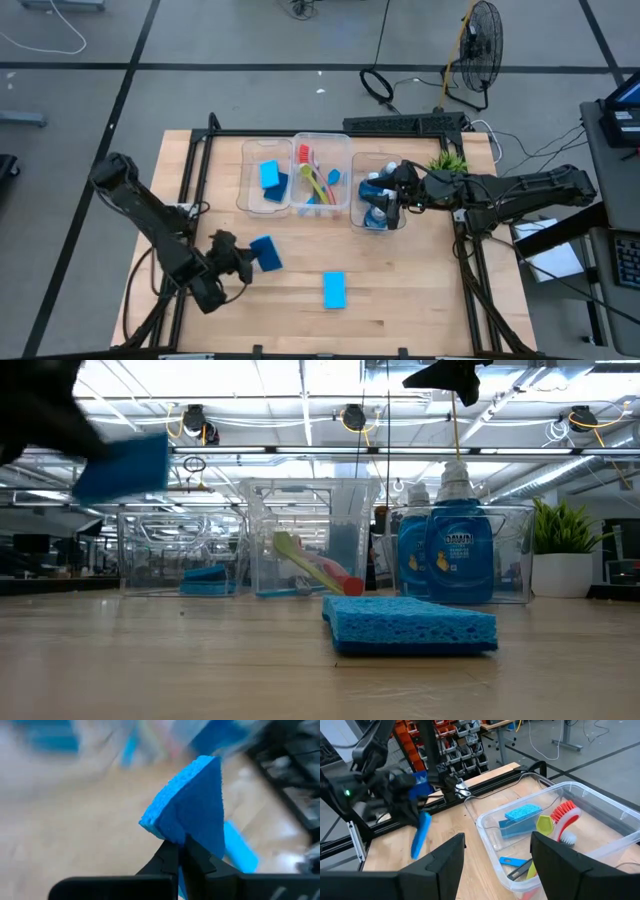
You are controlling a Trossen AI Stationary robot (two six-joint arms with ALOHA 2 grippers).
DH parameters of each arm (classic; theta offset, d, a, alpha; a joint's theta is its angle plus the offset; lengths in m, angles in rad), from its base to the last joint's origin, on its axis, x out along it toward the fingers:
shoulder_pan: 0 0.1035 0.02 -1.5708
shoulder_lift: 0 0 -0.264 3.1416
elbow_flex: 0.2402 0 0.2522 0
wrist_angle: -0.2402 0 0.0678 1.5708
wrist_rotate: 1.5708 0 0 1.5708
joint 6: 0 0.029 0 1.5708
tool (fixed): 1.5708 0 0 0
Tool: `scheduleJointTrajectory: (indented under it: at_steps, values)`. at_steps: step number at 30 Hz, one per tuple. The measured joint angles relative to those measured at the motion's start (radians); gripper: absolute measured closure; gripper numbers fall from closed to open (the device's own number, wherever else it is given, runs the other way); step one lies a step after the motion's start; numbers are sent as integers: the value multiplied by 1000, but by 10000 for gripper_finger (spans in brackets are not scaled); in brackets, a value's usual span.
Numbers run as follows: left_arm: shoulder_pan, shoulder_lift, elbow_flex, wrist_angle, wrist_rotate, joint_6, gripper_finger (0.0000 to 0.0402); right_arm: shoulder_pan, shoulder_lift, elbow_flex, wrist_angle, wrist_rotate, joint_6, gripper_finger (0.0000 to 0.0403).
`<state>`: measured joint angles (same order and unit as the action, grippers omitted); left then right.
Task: Pick & Place Kitchen Sink Supplies
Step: Put the blue sponge into the left transparent bin
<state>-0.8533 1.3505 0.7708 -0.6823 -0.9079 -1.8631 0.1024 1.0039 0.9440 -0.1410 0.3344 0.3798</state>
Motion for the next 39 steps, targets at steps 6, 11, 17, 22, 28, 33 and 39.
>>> scheduleJointTrajectory:
  at_steps: [6, 11, 17, 22, 28, 33, 39]
  values:
    - [-47, -147, 1, 2, -236, 216, 398, 0, 0, 0, 1, 0, -2, 190]
    - [-128, -255, 2, 58, -409, 392, 398, 0, 0, 0, 1, 0, -3, 190]
    - [-232, -352, 3, 247, -545, 678, 398, 0, 0, 0, 0, 2, -10, 190]
    - [-292, -395, 3, 447, -520, 931, 398, 0, 0, 0, -1, 2, -29, 190]
    - [-328, -412, 3, 752, -409, 1260, 398, 0, 0, 0, -1, 3, -29, 190]
    - [-333, -415, 4, 1075, -283, 1609, 398, 0, 0, 0, -1, 3, -29, 190]
    - [-332, -415, 5, 1369, -72, 2041, 398, 0, 0, 0, -1, 3, -29, 190]
